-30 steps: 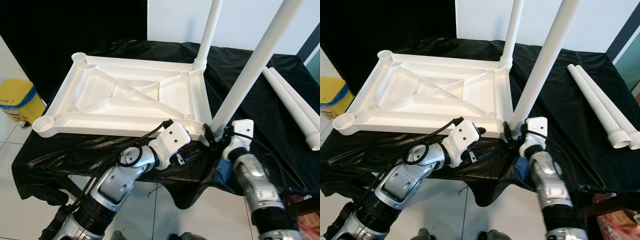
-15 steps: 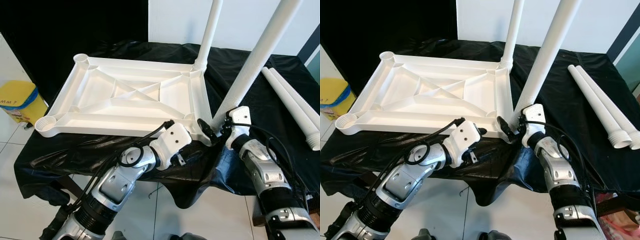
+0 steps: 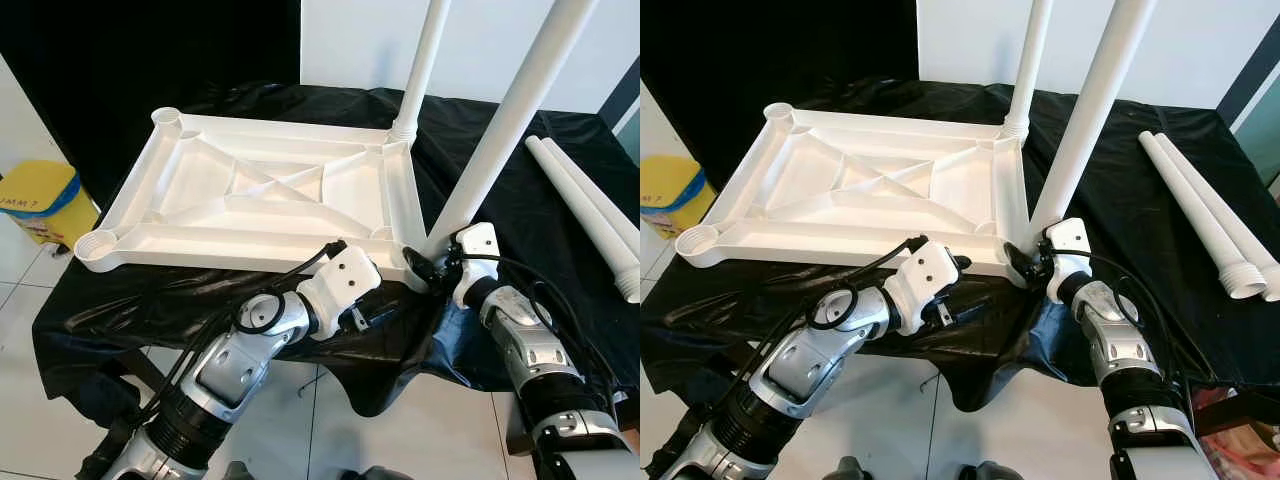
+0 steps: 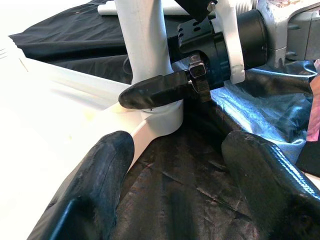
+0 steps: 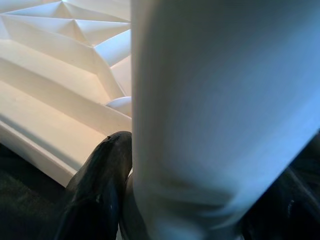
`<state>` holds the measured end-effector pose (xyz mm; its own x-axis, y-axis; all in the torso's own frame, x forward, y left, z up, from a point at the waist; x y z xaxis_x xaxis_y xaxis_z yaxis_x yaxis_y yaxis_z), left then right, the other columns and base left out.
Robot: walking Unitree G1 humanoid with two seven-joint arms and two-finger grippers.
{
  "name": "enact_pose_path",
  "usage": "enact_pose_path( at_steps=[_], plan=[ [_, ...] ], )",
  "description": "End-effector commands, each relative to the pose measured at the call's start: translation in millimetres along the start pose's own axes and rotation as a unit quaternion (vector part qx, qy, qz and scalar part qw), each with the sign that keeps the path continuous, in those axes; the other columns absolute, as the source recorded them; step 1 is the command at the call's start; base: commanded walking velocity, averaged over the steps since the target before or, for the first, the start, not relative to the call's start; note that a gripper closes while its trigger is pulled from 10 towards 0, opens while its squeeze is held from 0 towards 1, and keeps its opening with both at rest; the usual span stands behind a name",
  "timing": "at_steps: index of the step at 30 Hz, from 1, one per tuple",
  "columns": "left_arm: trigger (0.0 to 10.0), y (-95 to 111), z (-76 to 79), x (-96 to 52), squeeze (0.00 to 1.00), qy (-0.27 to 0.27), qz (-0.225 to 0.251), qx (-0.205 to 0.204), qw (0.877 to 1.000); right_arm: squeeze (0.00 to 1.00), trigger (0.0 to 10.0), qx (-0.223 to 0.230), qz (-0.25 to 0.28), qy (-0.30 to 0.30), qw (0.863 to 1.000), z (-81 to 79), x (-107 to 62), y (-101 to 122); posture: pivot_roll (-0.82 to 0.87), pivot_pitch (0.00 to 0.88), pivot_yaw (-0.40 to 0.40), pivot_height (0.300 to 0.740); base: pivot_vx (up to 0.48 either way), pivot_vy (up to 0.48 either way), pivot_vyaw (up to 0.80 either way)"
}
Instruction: Building children table
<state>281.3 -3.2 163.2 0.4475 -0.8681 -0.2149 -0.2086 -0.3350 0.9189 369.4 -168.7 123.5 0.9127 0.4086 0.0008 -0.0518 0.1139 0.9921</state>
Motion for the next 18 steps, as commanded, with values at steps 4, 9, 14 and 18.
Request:
enact_pose_path(
  at_steps=[4,9,14,18],
  plan=[
    [10.0,1,2.6,1.8,0.00,-0.015,0.000,0.008,1.000,0.00,10.0,0.032,-0.032,-0.064,0.997,7.5,-6.7,-20,0.01,0.093,-0.064,0.740,0.000,0.000,0.00],
    [10.0,1,3.3,2.2,0.00,-0.018,0.000,0.007,1.000,0.00,10.0,0.053,-0.032,-0.114,0.992,-3.9,-3.5,-23,0.01,0.098,-0.060,0.740,0.000,0.000,0.00],
    [10.0,1,3.4,1.6,0.00,-0.018,0.000,0.006,1.000,0.00,10.0,0.084,-0.043,-0.166,0.982,-10.5,-2.9,-30,0.01,0.104,-0.058,0.740,0.000,0.000,0.00],
    [10.0,0,3.2,1.1,0.00,-0.018,-0.001,0.006,1.000,0.00,10.0,0.112,-0.057,-0.241,0.962,-13.3,-4.8,-38,0.01,0.107,-0.060,0.740,0.000,0.000,0.00]
  ],
)
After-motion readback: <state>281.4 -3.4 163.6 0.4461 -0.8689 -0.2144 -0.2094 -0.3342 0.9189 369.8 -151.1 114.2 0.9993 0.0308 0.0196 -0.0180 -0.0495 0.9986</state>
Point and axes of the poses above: a point about 5 cm out from each wrist's last joint towards the gripper, its own x axis pointing out of the wrist towards the gripper, its own y axis along the axis of the wrist's last joint, z = x × y, the point moved 4 cm from there along x, pointing out of the wrist towards the gripper, and after that the axes turned 1 degree about x, right-handed, at the moved point
